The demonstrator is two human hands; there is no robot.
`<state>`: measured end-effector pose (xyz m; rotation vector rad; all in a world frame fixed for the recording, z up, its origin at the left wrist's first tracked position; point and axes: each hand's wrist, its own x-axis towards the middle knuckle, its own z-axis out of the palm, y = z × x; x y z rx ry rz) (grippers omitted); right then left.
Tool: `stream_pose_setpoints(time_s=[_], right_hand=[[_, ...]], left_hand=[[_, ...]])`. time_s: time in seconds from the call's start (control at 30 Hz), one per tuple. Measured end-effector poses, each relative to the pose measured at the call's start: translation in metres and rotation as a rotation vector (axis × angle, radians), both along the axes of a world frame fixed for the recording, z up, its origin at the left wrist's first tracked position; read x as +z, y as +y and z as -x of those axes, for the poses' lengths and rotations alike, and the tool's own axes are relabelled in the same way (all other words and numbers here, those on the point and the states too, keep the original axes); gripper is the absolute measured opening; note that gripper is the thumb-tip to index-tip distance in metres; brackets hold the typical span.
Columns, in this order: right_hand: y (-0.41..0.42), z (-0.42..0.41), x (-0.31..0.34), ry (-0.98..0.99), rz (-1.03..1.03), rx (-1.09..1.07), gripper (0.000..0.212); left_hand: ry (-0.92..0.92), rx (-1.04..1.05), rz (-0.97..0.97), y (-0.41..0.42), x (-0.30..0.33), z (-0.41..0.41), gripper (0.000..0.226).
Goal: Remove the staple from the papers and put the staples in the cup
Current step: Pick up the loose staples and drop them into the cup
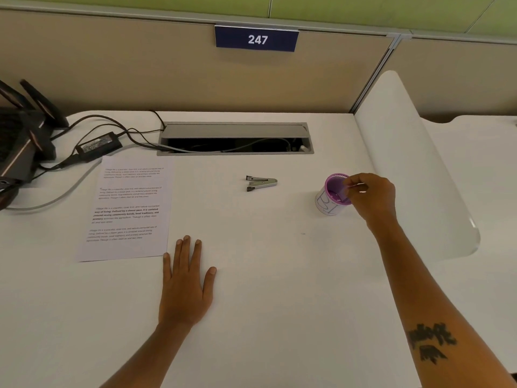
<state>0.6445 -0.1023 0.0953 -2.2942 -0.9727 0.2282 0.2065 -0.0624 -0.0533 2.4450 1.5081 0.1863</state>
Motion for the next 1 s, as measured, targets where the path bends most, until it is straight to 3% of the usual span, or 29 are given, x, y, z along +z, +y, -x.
stream_pose_setpoints(time_s=[0.2,0.47,0.73,1.0], right_hand=[[-0.013,0.011,-0.010,0.065,-0.111,-0.039,0.016],[-0.048,0.068,-0.045,-0.039,-0.293,0.048,0.014],[-0.090,0.120,-0.117,-0.181,0.377,0.030,0.071],[-0.075,0.157,-0.133,-0.176,0.508,0.058,0.082]], left_hand=[[-0.014,-0.004,-0.005,0.000,0.000,0.000,0.074],[-0.026,-0.004,-0.005,0.000,0.000,0.000,0.074],[-0.011,-0.002,0.002,0.000,0.000,0.000,0.074],[0.000,-0.006,-0.003,0.000,0.001,0.000,0.074]])
